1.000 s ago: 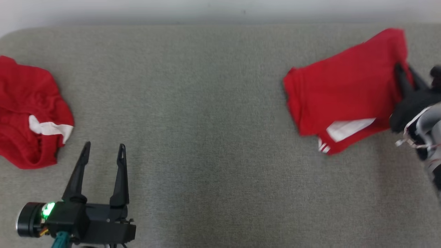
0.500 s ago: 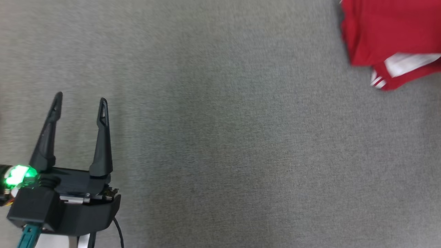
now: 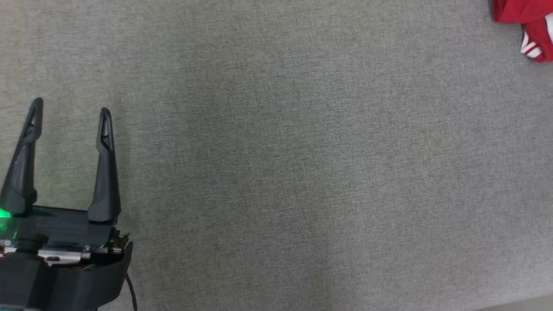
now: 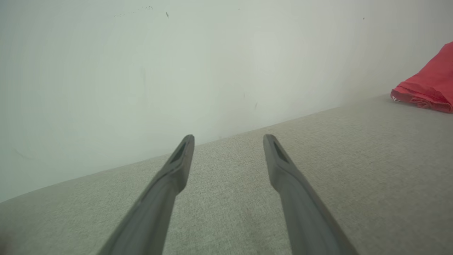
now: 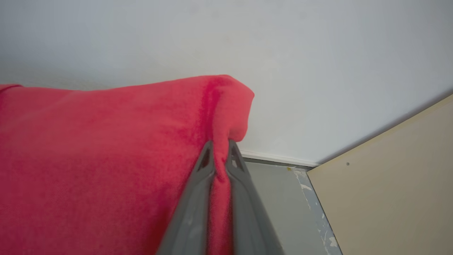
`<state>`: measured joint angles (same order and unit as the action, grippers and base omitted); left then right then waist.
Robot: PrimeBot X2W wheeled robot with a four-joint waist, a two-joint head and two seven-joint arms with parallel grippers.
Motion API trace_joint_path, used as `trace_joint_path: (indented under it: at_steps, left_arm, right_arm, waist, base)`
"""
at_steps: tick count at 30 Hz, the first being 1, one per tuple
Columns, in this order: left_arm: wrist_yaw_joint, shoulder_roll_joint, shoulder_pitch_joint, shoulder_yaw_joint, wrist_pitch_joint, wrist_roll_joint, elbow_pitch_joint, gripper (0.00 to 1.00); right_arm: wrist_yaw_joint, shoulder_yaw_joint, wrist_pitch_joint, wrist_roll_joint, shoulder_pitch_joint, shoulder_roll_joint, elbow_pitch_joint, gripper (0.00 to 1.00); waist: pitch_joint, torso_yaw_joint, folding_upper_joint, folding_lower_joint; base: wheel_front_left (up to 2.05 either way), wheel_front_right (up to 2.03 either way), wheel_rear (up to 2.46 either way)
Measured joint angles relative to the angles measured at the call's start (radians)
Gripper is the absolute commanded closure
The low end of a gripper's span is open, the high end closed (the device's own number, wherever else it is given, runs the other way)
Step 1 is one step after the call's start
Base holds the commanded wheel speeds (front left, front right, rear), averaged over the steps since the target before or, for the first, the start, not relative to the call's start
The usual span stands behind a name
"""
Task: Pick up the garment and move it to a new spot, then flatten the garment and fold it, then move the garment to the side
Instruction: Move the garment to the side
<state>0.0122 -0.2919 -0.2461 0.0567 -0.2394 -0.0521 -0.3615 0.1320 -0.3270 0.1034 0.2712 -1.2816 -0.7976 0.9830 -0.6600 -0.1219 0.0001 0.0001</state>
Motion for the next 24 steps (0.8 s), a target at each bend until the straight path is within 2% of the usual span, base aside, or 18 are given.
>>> trace_joint_path:
  at_steps: [3, 4, 5, 16, 19, 24]
  left_arm:
    - [-0.003, -0.008, 0.001, -0.003, 0.011, 0.0, -0.015, 0.0]
    - [-0.003, -0.009, 0.002, -0.003, 0.011, 0.0, -0.016, 0.0]
    - [-0.004, -0.01, 0.002, -0.004, 0.012, 0.0, -0.017, 0.0]
    - [-0.021, 0.003, 0.017, -0.005, -0.001, -0.016, 0.03, 0.0]
    - [-0.03, 0.022, 0.038, -0.005, -0.007, -0.038, 0.081, 0.0]
    - [-0.04, 0.037, 0.08, -0.016, -0.015, -0.056, 0.13, 0.0]
  right_arm:
    - [0.0, 0.012, -0.019, -0.029, -0.029, 0.002, 0.013, 1.0]
    - [0.0, 0.014, -0.018, -0.038, -0.033, 0.003, 0.012, 0.78]
    - [0.0, 0.017, -0.019, -0.044, -0.036, 0.006, 0.011, 0.0]
    - [0.0, 0.102, 0.03, -0.134, -0.04, 0.037, -0.031, 0.0]
    - [0.0, 0.149, 0.078, -0.145, 0.003, 0.078, -0.082, 0.0]
    - [0.0, 0.169, 0.11, -0.138, 0.074, 0.131, -0.156, 0.0]
  waist:
    - [-0.014, -0.013, 0.0, 0.0]
    - [-0.016, -0.015, 0.0, -0.0001]
    - [-0.017, -0.016, 0.0, 0.0]
    - [0.014, -0.015, 0.0, -0.0001]
    - [0.057, -0.011, 0.0, -0.0001]
    - [0.116, -0.008, -0.0003, -0.0003]
  base:
    - [0.0, 0.0, 0.0]
    - [0.0, 0.0, 0.0]
    - [0.0, 0.0, 0.0]
    - [0.0, 0.0, 0.0]
    - [0.0, 0.0, 0.0]
    - [0.0, 0.0, 0.0]
